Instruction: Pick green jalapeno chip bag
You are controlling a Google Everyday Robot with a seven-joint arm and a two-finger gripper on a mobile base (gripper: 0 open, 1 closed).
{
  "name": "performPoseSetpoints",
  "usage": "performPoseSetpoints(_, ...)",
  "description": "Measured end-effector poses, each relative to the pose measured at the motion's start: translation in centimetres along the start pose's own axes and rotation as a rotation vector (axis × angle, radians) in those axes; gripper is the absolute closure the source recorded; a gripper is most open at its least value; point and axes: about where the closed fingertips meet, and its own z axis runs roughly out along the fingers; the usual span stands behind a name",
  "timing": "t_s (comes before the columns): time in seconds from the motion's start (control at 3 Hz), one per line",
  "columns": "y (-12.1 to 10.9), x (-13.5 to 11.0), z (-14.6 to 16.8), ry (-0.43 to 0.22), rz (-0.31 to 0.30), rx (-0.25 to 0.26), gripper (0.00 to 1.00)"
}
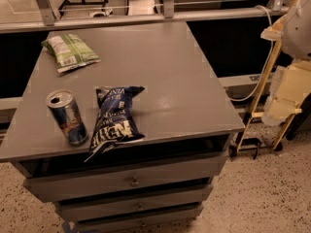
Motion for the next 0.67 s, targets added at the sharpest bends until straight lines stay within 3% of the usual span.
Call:
performPoseSetpoints(0.33, 0.0, 0.0, 0.0, 0.000, 0.000, 0.000, 0.00)
performPoseSetpoints(0.67, -1.2, -1.8, 0.2, -0.047, -0.029, 0.007, 0.00)
